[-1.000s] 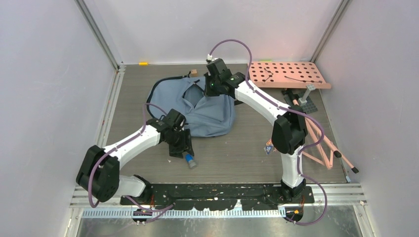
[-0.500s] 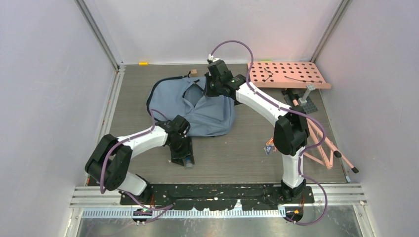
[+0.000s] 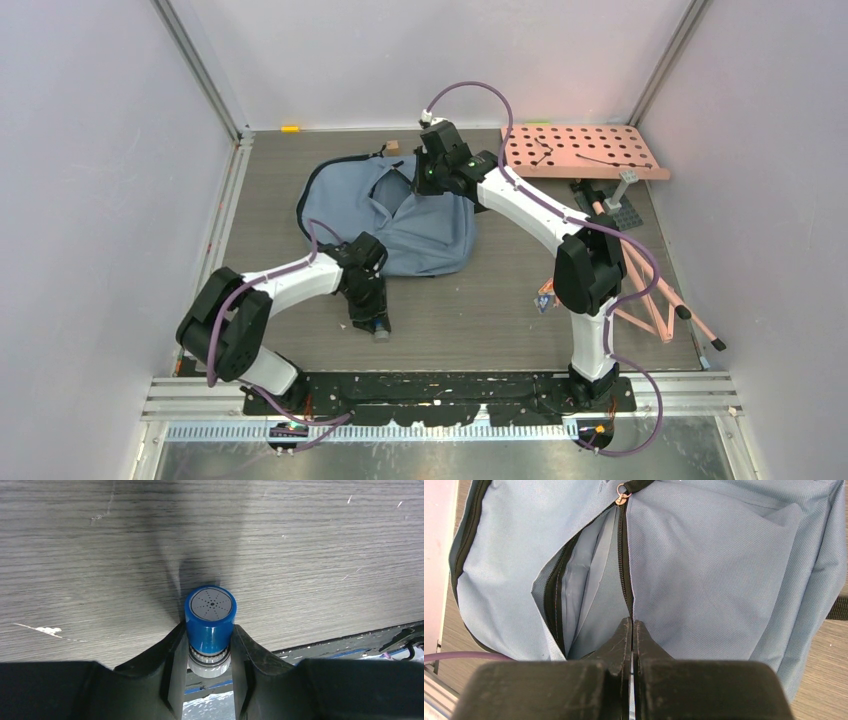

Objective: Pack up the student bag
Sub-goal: Pick up the stationery from the center of the board, then place the stationery in the student bag.

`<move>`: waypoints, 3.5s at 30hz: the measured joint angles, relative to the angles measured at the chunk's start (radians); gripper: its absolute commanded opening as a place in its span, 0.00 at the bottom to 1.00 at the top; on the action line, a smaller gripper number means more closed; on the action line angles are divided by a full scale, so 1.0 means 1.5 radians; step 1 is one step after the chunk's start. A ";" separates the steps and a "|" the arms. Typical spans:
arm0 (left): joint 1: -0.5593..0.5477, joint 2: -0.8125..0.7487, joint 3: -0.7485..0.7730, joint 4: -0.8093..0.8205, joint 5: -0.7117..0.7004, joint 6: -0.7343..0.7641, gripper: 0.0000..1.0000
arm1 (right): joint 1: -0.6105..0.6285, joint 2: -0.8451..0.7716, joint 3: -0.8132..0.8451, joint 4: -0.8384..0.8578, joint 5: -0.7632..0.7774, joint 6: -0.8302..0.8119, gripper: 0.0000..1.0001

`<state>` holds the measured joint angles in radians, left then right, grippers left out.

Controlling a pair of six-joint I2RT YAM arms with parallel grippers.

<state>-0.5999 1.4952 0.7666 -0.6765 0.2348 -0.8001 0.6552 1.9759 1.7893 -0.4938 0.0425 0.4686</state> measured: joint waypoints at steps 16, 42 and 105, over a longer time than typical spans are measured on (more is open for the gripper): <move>-0.039 -0.177 0.170 -0.133 -0.053 0.070 0.26 | 0.000 -0.010 -0.005 -0.015 -0.002 -0.025 0.00; 0.177 0.284 0.677 -0.077 0.097 0.160 0.21 | -0.027 -0.055 -0.006 -0.101 -0.060 -0.188 0.00; 0.226 0.222 0.572 -0.033 0.097 0.225 0.76 | -0.142 -0.343 -0.287 -0.243 0.129 0.039 0.62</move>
<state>-0.2604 1.8275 1.6241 -0.7258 0.3798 -0.4625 0.4419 1.4620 1.3586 -0.8589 0.2356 0.5274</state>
